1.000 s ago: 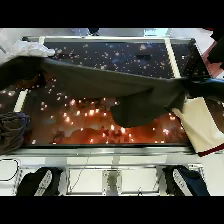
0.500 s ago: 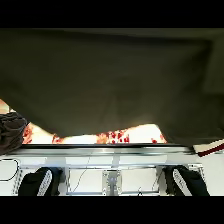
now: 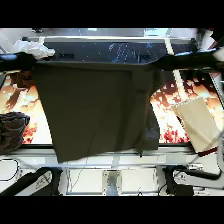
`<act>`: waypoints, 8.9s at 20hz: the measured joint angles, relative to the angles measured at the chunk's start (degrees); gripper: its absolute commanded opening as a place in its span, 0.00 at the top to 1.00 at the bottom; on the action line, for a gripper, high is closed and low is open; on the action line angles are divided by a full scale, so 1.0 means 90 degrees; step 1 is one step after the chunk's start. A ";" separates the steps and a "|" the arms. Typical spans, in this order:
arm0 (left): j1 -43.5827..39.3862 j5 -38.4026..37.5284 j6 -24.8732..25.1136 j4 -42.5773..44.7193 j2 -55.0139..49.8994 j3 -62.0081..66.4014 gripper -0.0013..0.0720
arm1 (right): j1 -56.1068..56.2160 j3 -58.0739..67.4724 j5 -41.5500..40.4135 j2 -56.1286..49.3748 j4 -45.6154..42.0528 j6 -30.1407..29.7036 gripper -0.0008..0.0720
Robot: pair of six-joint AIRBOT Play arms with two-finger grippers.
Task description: Fold the shirts.
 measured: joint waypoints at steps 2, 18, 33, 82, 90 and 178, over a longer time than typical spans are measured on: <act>-0.0073 0.0818 -0.0228 0.0075 -0.0670 -0.0075 0.97 | 0.0393 -0.0083 -0.0954 -0.0712 -0.0087 -0.0068 0.95; 0.0731 0.0474 0.0282 0.0692 -0.0593 0.0821 0.23 | -0.0908 -0.0282 -0.0918 -0.0369 -0.2208 0.0984 0.44; 0.2011 0.0061 0.1180 -0.2030 0.2409 -0.4770 0.23 | -0.1919 -0.6220 -0.0573 0.1707 0.0908 0.0590 0.44; 0.2285 0.1722 -0.2453 -0.1807 0.1234 -0.6504 0.25 | -0.0350 -0.6683 -0.1758 0.1882 0.2348 -0.0007 0.95; 0.2244 0.2276 -0.2378 -0.2276 0.0848 -0.6516 0.33 | -0.0350 -0.6683 -0.1770 0.1911 0.2402 -0.0012 0.95; -0.0163 -0.1331 -0.0413 0.1931 0.0741 -0.2409 0.33 | -0.1370 -0.3876 0.0641 0.1222 -0.1885 0.0442 0.60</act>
